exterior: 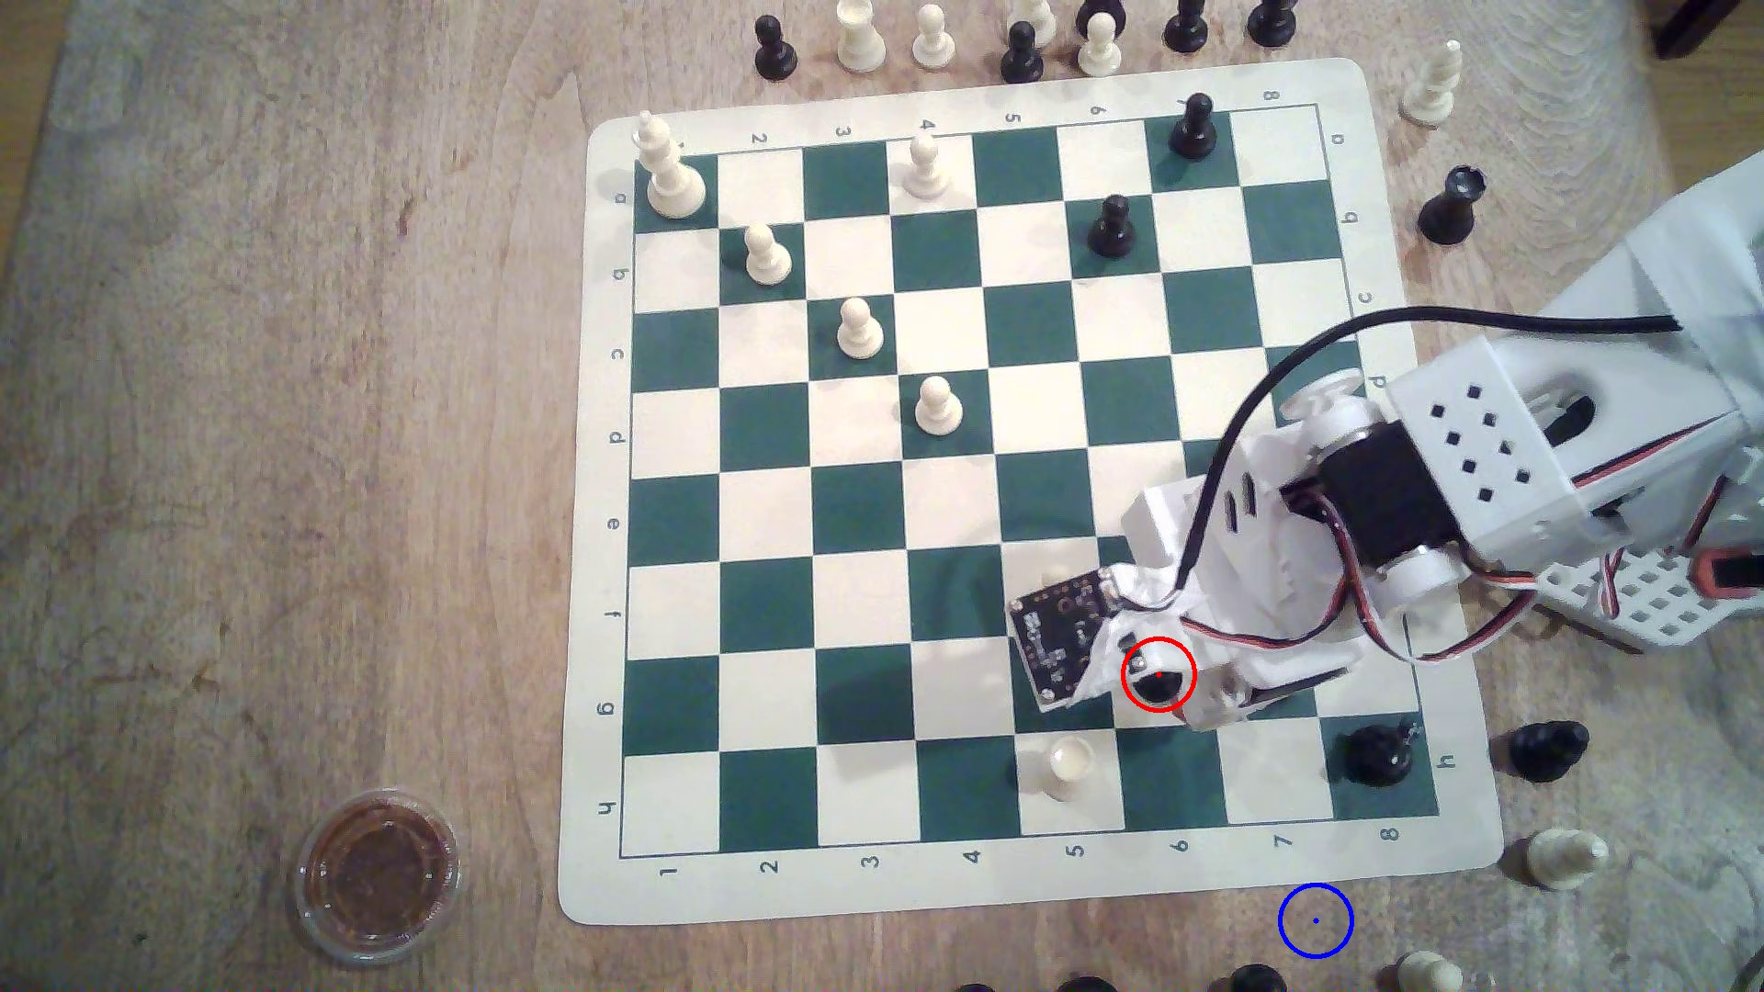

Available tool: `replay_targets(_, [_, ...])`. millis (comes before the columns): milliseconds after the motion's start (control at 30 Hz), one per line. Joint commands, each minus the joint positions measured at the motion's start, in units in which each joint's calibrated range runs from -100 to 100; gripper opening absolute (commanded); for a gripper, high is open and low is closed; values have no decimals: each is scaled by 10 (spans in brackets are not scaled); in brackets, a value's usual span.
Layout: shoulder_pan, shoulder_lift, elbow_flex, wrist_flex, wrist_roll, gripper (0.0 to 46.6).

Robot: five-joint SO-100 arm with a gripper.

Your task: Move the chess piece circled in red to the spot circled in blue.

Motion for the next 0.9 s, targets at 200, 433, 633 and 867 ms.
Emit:
replay_targets(200, [-7,20,-63,-14,2,97])
replay_targets(433, [-6,26,-63,-9,2,98])
replay_targets(633, [-5,26,-63,-8,4,73])
replay_targets(867, [-6,26,-63,-4,4,3])
